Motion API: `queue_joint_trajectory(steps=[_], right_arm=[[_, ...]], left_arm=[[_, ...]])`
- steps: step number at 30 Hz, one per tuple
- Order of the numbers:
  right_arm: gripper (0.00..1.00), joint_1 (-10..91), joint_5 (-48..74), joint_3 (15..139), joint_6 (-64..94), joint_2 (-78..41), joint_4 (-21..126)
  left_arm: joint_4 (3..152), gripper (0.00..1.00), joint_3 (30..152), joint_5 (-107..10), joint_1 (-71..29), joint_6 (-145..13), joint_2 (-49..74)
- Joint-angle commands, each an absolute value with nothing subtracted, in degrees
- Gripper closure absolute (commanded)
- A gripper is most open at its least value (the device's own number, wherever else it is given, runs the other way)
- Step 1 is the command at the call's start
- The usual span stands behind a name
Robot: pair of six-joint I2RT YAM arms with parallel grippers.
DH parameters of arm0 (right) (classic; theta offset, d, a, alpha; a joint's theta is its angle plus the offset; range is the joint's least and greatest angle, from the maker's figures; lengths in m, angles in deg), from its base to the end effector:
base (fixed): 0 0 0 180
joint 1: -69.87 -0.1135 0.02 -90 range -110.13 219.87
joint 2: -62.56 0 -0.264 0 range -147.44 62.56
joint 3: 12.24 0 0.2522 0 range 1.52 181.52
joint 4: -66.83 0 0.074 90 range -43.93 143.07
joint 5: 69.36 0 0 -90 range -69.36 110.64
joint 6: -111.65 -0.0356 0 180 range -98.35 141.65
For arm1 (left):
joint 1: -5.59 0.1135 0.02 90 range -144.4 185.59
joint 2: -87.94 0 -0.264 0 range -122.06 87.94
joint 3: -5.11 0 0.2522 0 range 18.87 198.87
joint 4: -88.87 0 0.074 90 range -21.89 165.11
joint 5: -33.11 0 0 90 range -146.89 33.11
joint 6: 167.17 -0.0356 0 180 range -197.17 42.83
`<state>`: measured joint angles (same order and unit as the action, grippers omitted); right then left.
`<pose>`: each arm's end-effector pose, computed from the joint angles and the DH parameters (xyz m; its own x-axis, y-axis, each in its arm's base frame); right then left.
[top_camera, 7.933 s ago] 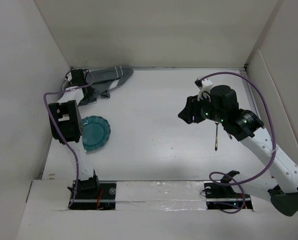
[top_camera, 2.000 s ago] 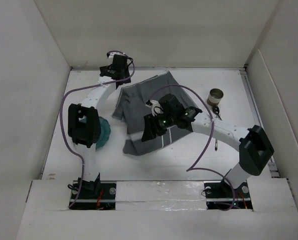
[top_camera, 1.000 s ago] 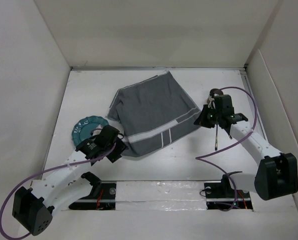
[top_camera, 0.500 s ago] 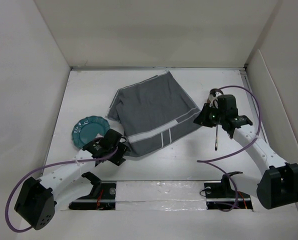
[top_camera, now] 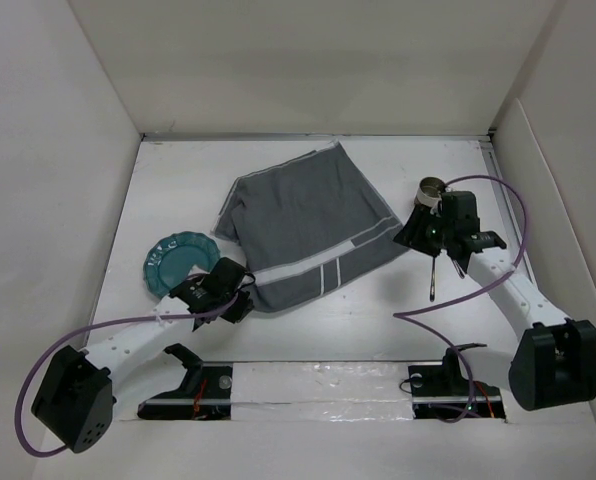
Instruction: Set the dinner table for one person
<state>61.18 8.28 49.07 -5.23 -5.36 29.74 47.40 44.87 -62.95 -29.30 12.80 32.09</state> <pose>0.2459 0.0453 0.2540 -0.7451 0.3329 -0.5780 0.0407 0.8876 0.4588 0.1439 -0.0958 0.1698 -0.5227 -0.8478 -0.0894 -0.6920 0.4832 -0.5364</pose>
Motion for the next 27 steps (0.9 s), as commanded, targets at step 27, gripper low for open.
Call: queue_joint_trajectory(steps=[27], right_arm=[[0.62,63.63,20.28,52.4,-28.26,-28.67,35.59]], left_arm=[[45.75,1.0,49.02,-70.25,-27.89,-5.45,36.27]])
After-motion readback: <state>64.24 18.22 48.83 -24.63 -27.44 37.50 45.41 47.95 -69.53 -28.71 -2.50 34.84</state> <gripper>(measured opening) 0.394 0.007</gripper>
